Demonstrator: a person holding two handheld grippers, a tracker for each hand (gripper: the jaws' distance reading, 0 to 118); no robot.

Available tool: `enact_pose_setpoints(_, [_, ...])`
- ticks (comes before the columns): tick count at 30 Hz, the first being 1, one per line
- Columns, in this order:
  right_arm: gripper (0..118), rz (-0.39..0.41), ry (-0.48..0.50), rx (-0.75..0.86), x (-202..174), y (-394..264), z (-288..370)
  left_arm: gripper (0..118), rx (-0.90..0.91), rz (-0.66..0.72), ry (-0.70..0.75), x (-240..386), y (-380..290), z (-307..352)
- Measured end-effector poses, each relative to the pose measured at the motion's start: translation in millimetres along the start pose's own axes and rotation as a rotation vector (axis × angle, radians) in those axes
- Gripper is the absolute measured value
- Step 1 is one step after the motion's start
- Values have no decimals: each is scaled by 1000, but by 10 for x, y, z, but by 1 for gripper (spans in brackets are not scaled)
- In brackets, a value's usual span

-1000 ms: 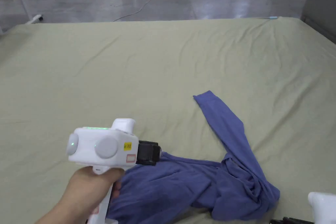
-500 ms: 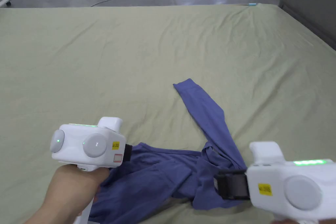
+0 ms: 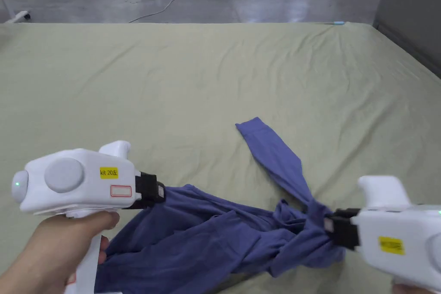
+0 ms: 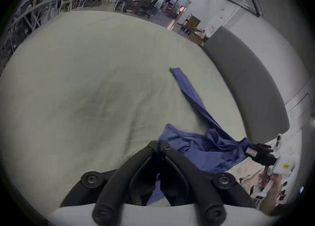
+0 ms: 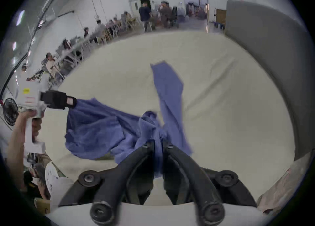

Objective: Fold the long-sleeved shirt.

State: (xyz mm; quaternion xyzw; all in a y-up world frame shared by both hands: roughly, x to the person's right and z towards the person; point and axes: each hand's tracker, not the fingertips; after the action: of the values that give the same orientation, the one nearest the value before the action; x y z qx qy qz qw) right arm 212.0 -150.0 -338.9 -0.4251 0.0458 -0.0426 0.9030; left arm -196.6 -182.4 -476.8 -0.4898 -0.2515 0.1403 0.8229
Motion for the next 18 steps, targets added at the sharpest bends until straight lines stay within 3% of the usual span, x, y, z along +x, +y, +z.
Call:
enact_pose_setpoints(5, [4, -17, -26, 178, 254, 444, 865, 0, 103, 37, -133, 206, 212, 556])
enact_pose_setpoints(8, [4, 32, -98, 273, 270, 772, 1214, 0, 167, 64, -221, 312, 447, 941])
enact_pose_setpoints(13, [4, 42, -106, 364, 237, 1385, 1606, 0, 295, 44, -247, 564, 922, 1535])
enact_pose_setpoints(18, [4, 132, -152, 426, 9, 2128, 1809, 0, 384, 39, -235, 783, 1523, 1969])
